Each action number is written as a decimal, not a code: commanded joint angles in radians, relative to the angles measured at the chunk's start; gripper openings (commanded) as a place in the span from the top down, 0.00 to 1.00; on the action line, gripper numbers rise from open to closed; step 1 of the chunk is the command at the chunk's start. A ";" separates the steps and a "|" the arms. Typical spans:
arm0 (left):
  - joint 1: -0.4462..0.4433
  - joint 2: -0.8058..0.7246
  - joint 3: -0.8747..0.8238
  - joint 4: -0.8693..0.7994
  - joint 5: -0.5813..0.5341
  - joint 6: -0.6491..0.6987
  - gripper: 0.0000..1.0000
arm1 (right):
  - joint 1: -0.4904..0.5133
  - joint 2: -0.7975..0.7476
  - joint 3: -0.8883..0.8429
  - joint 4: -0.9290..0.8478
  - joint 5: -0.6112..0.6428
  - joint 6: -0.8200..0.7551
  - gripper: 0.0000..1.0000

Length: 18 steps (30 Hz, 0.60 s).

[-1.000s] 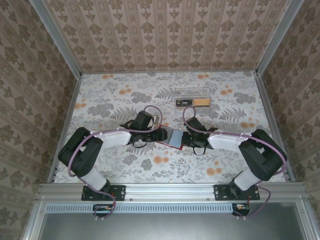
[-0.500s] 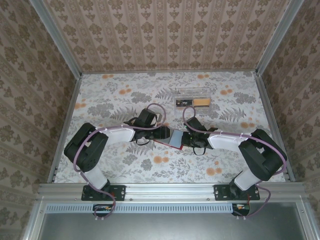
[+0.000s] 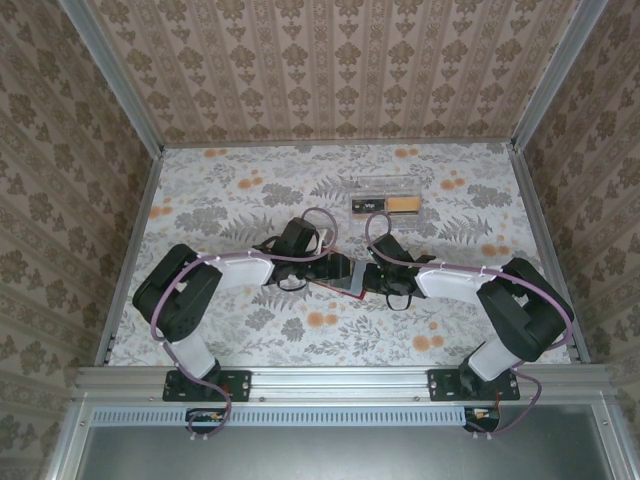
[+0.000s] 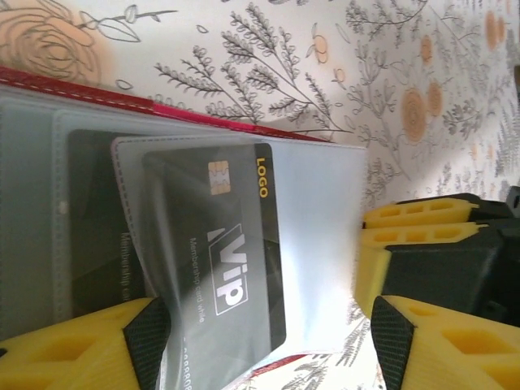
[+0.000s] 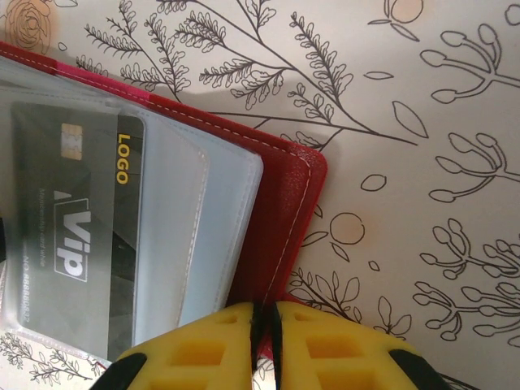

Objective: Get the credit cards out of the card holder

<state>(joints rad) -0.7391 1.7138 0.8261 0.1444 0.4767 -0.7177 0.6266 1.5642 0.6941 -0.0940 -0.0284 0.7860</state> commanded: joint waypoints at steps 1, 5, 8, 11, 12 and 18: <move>-0.017 0.005 0.001 0.050 0.066 -0.022 0.27 | 0.005 0.062 -0.039 -0.032 -0.026 0.009 0.83; -0.017 -0.012 0.009 0.002 0.037 0.006 0.22 | 0.005 0.042 -0.044 -0.042 -0.011 0.011 0.81; -0.017 -0.029 0.017 -0.049 -0.002 0.031 0.21 | 0.004 -0.011 -0.051 -0.074 0.029 0.013 0.79; -0.010 -0.051 0.025 -0.110 -0.049 0.067 0.21 | 0.002 -0.084 -0.065 -0.096 0.063 0.014 0.76; -0.004 -0.058 0.027 -0.124 -0.059 0.075 0.21 | 0.002 -0.111 -0.069 -0.095 0.063 0.015 0.75; 0.021 -0.086 0.036 -0.180 -0.098 0.113 0.26 | 0.005 -0.218 -0.069 -0.062 0.041 0.041 0.72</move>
<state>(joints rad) -0.7307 1.6630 0.8284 0.0212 0.4110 -0.6525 0.6270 1.3968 0.6277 -0.1463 -0.0002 0.7979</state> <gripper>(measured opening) 0.747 0.278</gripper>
